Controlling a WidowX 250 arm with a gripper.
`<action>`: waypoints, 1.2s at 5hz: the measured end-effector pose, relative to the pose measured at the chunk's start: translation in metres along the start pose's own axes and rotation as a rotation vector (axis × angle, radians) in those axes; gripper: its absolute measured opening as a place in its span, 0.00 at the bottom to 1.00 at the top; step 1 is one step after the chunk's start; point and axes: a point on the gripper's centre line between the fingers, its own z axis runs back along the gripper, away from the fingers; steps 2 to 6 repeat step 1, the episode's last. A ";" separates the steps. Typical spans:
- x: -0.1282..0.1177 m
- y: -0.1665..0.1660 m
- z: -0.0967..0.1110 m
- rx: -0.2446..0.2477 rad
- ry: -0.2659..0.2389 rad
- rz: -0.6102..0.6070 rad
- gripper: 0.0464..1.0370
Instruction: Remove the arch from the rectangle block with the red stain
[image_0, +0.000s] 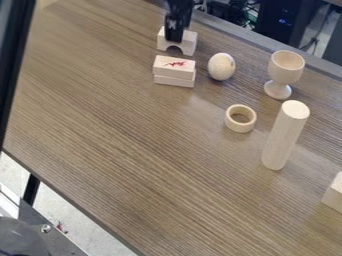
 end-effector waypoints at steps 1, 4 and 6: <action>0.003 -0.006 0.054 -0.111 0.015 0.008 0.96; 0.003 -0.006 0.054 -0.111 0.015 0.008 0.96; 0.003 -0.006 0.054 -0.111 0.015 0.008 0.96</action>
